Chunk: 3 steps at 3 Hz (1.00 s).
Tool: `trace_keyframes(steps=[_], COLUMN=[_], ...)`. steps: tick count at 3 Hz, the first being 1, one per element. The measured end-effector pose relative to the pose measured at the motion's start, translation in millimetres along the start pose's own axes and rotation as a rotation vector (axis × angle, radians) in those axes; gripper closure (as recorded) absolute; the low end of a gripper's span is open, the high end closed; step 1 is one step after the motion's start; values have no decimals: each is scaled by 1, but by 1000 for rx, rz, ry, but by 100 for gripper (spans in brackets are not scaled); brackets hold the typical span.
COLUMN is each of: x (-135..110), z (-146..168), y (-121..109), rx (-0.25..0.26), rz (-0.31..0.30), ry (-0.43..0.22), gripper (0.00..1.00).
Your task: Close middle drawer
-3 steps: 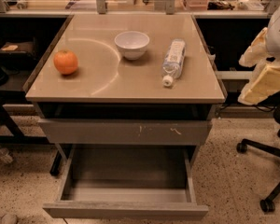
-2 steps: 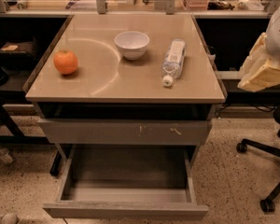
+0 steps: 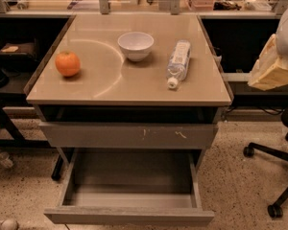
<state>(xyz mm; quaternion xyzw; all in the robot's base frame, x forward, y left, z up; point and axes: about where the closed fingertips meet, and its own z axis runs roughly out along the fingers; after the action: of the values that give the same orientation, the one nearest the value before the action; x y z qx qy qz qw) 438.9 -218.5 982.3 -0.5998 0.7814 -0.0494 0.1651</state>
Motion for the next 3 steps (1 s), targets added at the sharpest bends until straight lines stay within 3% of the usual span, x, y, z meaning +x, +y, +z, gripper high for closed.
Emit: trace_keyframes(steps=[1, 2, 3], x=[19, 49, 69], z=[-3, 25, 77], y=[34, 99, 168], rx=[-7, -104, -288], rz=[40, 88, 146], ry=[48, 108, 117], gripper=[100, 100, 100])
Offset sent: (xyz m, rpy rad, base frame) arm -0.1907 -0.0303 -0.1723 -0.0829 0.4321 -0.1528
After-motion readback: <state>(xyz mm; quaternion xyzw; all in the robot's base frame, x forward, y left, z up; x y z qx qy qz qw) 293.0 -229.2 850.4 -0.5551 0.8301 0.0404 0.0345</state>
